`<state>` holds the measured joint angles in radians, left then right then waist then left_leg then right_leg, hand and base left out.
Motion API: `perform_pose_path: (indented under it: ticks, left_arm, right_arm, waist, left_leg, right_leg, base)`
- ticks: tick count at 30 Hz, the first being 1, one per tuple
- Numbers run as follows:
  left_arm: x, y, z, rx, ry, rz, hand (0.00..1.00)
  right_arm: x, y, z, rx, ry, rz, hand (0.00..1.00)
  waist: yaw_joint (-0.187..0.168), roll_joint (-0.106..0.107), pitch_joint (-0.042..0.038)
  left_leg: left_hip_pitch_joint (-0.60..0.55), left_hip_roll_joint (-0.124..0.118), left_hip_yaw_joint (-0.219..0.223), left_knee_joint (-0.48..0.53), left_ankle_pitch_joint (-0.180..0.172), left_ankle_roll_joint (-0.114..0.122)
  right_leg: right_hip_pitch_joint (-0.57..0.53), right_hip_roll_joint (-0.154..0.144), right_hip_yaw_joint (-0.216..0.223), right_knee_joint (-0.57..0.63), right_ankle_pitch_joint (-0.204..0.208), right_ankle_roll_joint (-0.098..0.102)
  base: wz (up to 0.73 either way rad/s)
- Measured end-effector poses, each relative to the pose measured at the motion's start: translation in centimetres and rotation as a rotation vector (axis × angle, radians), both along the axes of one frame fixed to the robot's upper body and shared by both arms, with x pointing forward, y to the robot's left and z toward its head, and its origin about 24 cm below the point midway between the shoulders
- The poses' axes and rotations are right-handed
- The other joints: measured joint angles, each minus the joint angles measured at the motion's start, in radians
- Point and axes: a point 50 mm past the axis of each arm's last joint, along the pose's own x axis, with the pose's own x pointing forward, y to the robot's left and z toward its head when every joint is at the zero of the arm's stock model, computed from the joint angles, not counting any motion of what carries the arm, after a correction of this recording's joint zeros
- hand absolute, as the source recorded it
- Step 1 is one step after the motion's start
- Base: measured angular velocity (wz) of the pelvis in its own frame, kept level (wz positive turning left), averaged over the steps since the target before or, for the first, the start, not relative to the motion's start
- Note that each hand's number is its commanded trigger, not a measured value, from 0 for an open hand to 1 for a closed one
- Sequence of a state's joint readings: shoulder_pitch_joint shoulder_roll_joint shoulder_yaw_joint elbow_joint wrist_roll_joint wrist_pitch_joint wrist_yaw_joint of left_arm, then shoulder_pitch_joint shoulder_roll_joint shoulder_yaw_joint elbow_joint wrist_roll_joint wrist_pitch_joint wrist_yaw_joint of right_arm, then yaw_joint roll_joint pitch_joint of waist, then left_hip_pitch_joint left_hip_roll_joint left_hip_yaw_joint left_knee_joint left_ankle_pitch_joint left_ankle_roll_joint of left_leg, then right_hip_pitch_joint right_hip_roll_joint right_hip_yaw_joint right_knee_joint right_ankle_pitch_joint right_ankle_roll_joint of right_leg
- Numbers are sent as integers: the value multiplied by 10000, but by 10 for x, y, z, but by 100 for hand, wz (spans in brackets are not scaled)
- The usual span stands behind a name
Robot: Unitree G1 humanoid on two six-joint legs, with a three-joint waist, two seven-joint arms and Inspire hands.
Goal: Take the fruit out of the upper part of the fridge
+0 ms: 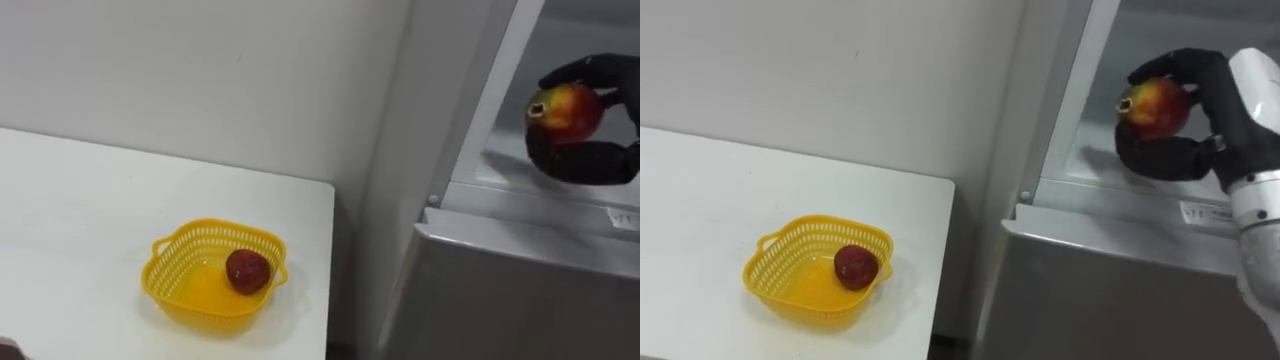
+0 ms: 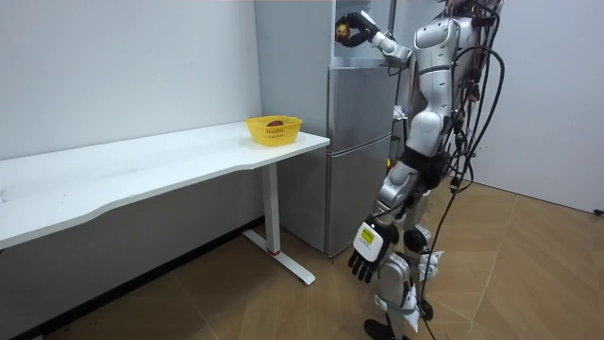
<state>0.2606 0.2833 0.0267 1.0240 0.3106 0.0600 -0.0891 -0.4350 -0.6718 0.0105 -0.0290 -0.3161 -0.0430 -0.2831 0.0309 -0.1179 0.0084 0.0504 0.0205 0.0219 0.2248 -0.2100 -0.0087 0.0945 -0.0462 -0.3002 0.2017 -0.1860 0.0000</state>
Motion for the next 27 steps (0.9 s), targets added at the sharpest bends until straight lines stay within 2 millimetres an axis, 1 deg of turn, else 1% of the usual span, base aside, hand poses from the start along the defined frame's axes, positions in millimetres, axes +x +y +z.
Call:
perform_pose_path:
  ticks: [1,2,4,5,6,7,9,10,13,15,17,19,22,23,25,27]
  left_arm:
    - [1,0,0,-20,-36,34,0]
    - [2,-1,0,-38,-73,21,0]
    - [3,-3,-1,-13,-117,-33,0]
    - [3,-3,-1,-8,-135,-63,0]
    - [2,-3,-1,-23,-138,-71,0]
    - [2,-3,-1,-41,-145,-82,0]
    - [6,-4,-2,-92,-172,-178,0]
    - [5,-4,-3,-104,-121,-198,0]
    - [10,-6,-4,-161,-79,-393,0]
    - [10,-9,-5,-234,-75,-597,0]
    - [15,-11,-5,-327,-117,-731,0]
    - [17,-11,-6,-395,-104,-744,0]
    - [16,-11,-6,-415,-83,-789,0]
    - [16,-11,-6,-417,-38,-803,0]
    - [13,-11,-7,-418,82,-764,0]
    - [16,-11,-7,-423,43,-831,0]
  right_arm:
    - [-3,4,0,-132,-134,96,100]
    - [-9,12,2,-497,-469,190,100]
    - [-16,21,7,-627,-902,515,100]
    - [-23,29,9,-710,-1220,760,100]
    - [-29,38,11,-861,-1537,1093,100]
    - [-31,42,12,-965,-1702,1249,100]
    - [-39,57,15,-1347,-2332,1654,100]
    - [-41,60,16,-1504,-2458,1724,100]
    - [-48,75,14,-2373,-2752,2066,100]
    - [-52,85,12,-2653,-2764,2530,100]
    - [-58,96,11,-3204,-2684,3086,100]
    - [-60,103,10,-3382,-2543,3429,100]
    - [-63,113,5,-3614,-2225,3998,100]
    - [-63,116,1,-3732,-1964,4188,100]
    - [-60,122,-4,-3739,-1596,4428,100]
    - [-55,127,-12,-3543,-1145,4612,100]
  waist:
    - [-2,38,-21]
    - [7,103,-64]
    - [10,145,-86]
    - [61,138,-92]
    - [64,126,-92]
    - [65,123,-91]
    - [56,113,-86]
    - [61,114,-80]
    - [72,-13,-70]
    - [87,-94,-53]
    - [230,-198,-26]
    - [412,-243,-41]
    - [683,-262,-32]
    - [801,-260,-8]
    - [1006,-248,6]
    - [1167,-262,93]
  left_leg:
    - [-9,0,-1,-10,0,0]
    - [-13,-1,0,-39,4,1]
    - [-23,-1,28,-137,9,-5]
    - [48,5,85,-224,36,-14]
    - [106,20,140,-252,38,-17]
    - [131,27,172,-255,38,-17]
    - [167,28,205,-253,38,-17]
    - [168,28,203,-249,38,-16]
    - [168,24,171,-234,38,-16]
    - [169,25,169,-244,37,-16]
    - [141,26,176,-271,37,-16]
    - [155,25,175,-292,37,-16]
    - [200,16,120,-291,37,-15]
    - [257,14,69,-292,37,-15]
    - [291,19,11,-304,36,-15]
    - [273,21,-14,-390,34,-16]
  right_leg:
    - [-9,-1,-3,2,0,0]
    - [-29,-3,-8,6,-1,0]
    - [-41,7,60,12,-2,-2]
    - [-46,27,183,13,-3,-3]
    - [-36,49,258,15,-3,-4]
    - [-28,56,285,14,-3,-4]
    - [-36,53,303,19,-1,-6]
    - [-35,53,300,20,0,-9]
    - [-4,47,258,21,1,-10]
    - [-6,49,258,20,1,-9]
    - [-59,53,267,19,1,-9]
    - [-55,53,268,14,2,-9]
    - [22,45,230,-3,2,-8]
    - [90,45,225,-3,2,-8]
    - [138,51,222,-6,1,-6]
    - [134,59,223,-9,0,-4]
  base:
    - [0]
    - [0]
    - [-8]
    - [-19]
    - [-18]
    - [-15]
    - [-7]
    - [0]
    - [2]
    - [0]
    - [0]
    - [0]
    - [6]
    - [8]
    - [6]
    - [6]
